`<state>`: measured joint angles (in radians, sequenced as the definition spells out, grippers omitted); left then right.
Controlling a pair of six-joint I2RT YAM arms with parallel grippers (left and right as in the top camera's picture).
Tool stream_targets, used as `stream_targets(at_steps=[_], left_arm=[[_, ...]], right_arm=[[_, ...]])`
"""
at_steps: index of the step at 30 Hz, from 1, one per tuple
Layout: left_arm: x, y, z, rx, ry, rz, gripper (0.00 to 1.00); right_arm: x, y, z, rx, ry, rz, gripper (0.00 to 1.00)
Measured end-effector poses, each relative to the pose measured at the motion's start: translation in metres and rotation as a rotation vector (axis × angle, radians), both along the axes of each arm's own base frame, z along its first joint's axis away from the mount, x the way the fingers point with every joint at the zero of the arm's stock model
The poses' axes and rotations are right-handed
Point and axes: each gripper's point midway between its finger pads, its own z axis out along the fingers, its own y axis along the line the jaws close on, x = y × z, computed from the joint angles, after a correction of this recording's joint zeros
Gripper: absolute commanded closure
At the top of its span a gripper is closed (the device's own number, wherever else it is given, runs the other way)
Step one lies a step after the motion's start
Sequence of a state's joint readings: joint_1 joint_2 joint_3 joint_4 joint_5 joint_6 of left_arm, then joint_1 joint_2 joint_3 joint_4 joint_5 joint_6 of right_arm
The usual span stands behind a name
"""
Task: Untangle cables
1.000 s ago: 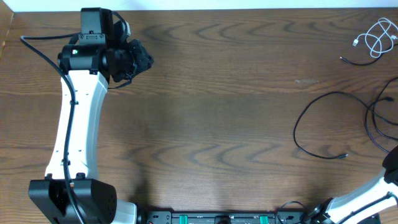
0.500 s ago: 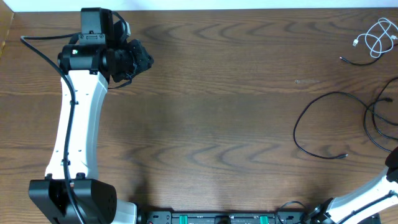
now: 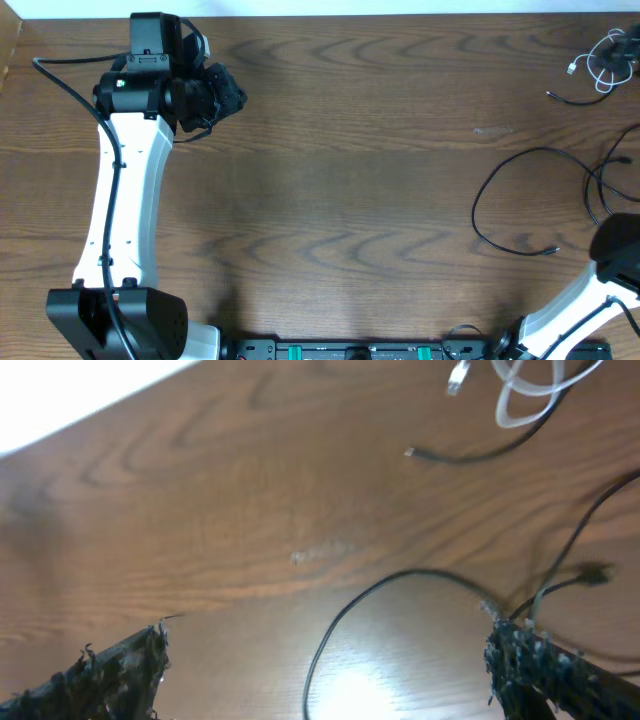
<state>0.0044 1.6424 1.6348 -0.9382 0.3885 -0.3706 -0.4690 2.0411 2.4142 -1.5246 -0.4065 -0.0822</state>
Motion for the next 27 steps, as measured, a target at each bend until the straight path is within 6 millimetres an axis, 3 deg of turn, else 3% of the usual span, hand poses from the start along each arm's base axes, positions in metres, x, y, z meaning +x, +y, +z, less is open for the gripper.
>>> stream_targets(at_steps=[4, 8, 14, 20, 24, 27], left_arm=[[0.0, 0.0, 0.0, 0.0, 0.0, 0.0, 0.67], [0.0, 0.0, 0.0, 0.002, 0.0, 0.001, 0.67], [0.0, 0.0, 0.0, 0.002, 0.0, 0.001, 0.67], [0.0, 0.0, 0.0, 0.002, 0.0, 0.001, 0.67], [0.0, 0.0, 0.0, 0.002, -0.001, 0.001, 0.67], [0.0, 0.0, 0.0, 0.002, -0.002, 0.001, 0.67]], right_arm=[[0.004, 0.022, -0.029, -0.007, 0.096, 0.01, 0.02], [0.006, 0.041, -0.077, -0.004, 0.202, 0.028, 0.16], [-0.011, 0.067, -0.145, -0.012, 0.393, -0.025, 0.23], [-0.027, 0.078, -0.188, -0.075, 0.5, -0.079, 0.28], [-0.034, 0.086, -0.217, -0.109, 0.533, -0.099, 0.42], [-0.038, 0.094, -0.235, -0.118, 0.538, -0.101, 0.59]])
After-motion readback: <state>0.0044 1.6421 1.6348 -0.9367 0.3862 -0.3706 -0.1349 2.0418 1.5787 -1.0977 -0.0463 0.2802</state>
